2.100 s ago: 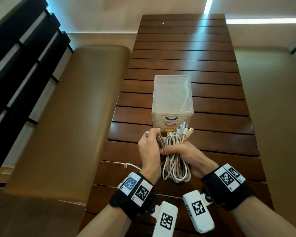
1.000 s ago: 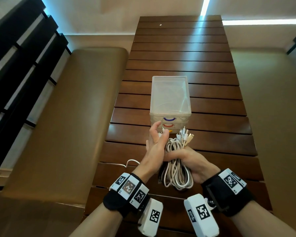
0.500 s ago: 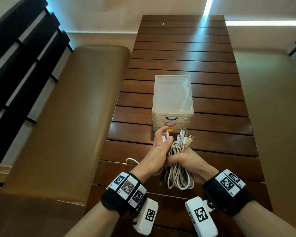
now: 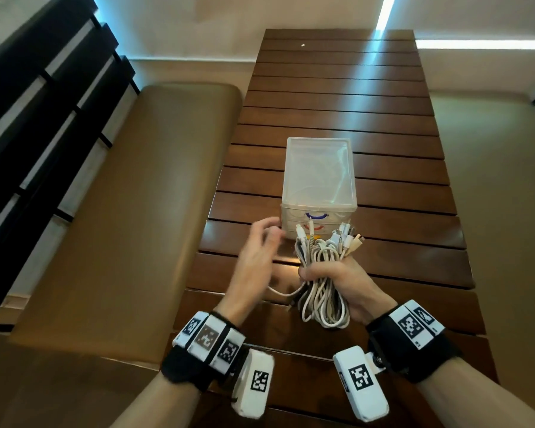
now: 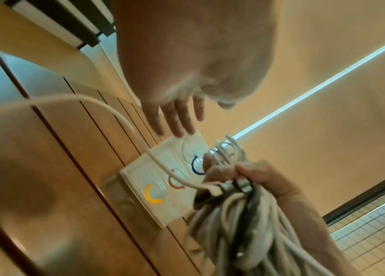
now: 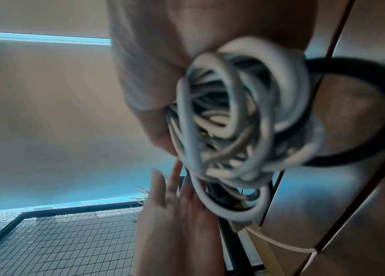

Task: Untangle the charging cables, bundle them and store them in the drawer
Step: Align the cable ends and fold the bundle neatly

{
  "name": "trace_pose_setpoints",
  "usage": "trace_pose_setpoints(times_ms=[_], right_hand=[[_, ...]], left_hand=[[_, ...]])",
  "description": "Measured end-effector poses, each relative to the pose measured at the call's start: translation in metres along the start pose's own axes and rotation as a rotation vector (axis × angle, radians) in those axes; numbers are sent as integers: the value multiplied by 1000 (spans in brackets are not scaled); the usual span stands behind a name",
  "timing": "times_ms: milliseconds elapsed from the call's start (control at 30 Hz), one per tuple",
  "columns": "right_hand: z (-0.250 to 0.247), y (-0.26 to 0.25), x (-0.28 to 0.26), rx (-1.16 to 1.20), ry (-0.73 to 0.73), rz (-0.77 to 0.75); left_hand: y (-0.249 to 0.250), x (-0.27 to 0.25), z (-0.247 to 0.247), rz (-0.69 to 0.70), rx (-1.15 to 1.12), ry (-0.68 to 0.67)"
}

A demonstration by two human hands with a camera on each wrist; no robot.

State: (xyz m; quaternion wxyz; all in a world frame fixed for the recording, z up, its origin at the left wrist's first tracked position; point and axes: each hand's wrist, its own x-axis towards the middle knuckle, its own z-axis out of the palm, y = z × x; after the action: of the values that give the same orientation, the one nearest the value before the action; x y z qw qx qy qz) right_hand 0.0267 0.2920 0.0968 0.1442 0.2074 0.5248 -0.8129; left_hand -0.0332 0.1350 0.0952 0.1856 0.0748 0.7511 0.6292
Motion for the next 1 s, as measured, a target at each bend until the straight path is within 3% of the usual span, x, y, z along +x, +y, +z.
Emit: trace_pose_setpoints(times_ms=[67,133,200,300,433,500,633,700,767,833,900,1000], right_hand=[[-2,-1,-1,9,-49,0],[-3,-1,-2,-33,-99,-18],[1,0,-2,-51,-142,-17],[13,0,-3,-20,-166,-35],[25,1,2,20,-96,-46],[29,1,4,51,-58,-24],[30,1,5,57,-80,-1],[33,1,6,40,-99,-15],[36,2,10,23,-92,-35],[38,5,15,-20,-72,-61],[38,7,19,-53,-64,-69],[37,10,21,-61,-90,-48]], left_hand=[[-9,-15,-22,55,149,227],[-25,-28,-44,31,354,274],[-46,-37,-61,-70,459,141],[-67,-41,-76,-227,413,-148],[-76,-40,-95,-214,549,-320],[-79,-33,-109,-184,651,-286],[-82,-13,-145,-57,908,-93],[-87,-6,-165,-121,982,-40],[-93,-2,-187,-282,979,34],[-93,-5,-205,-393,936,26],[-87,-12,-212,-418,899,-38],[-64,-21,-199,-319,807,-43]])
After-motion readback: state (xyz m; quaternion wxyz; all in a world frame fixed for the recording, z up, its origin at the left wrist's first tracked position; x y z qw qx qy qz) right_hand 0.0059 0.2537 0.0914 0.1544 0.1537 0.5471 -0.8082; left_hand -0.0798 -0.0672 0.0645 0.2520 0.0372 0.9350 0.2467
